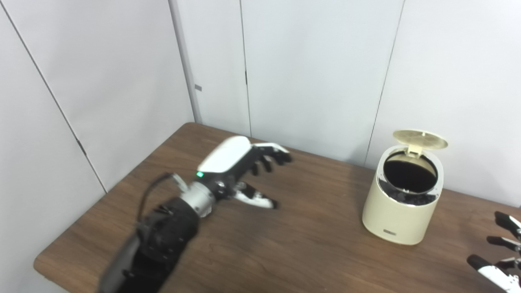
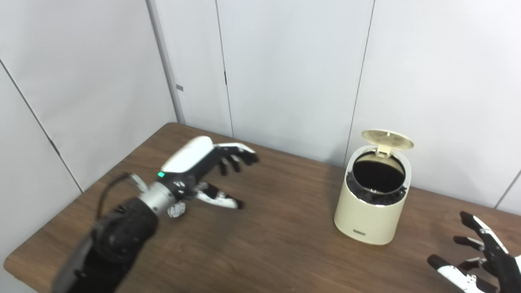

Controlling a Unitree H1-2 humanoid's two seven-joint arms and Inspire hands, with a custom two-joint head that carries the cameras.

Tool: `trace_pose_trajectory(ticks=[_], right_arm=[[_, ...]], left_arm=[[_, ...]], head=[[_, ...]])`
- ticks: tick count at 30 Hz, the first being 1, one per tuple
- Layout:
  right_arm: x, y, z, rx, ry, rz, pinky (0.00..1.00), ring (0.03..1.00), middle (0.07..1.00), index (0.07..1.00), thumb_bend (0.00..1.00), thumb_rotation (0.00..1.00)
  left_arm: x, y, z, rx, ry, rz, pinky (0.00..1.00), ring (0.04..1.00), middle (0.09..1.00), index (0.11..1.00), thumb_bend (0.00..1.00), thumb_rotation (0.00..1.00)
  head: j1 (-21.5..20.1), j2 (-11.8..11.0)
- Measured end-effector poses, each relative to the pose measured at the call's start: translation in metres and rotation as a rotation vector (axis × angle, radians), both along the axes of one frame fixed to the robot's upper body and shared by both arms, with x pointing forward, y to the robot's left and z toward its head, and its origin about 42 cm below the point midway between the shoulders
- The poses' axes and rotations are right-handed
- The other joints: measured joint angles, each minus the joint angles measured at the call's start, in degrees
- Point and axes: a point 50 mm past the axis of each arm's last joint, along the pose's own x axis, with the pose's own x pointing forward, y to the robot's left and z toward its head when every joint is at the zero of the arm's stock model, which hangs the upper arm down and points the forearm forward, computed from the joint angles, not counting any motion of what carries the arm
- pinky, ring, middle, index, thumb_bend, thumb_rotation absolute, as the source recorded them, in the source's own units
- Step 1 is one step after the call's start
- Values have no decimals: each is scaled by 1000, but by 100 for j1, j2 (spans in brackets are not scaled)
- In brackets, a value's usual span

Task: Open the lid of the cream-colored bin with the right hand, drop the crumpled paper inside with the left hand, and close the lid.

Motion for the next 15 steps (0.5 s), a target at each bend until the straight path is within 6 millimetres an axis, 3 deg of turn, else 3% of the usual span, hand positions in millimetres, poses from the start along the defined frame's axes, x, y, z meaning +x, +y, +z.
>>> trace_pose_trajectory(ticks=[3,9,15], right_arm=[[1,1,0,-1,1,5,426,772,902,883,814,524],[1,1,0,-2,4,7,430,771,896,879,814,500],[3,1,0,-2,5,6,401,751,890,871,832,516]], left_arm=[[-4,11,4,29,-21,55,449,559,637,648,875,0],[-12,26,3,99,-22,131,399,517,644,672,902,1],[-15,45,15,208,18,163,487,615,689,717,903,48]], head=[[0,-9],[18,-18],[0,9]])
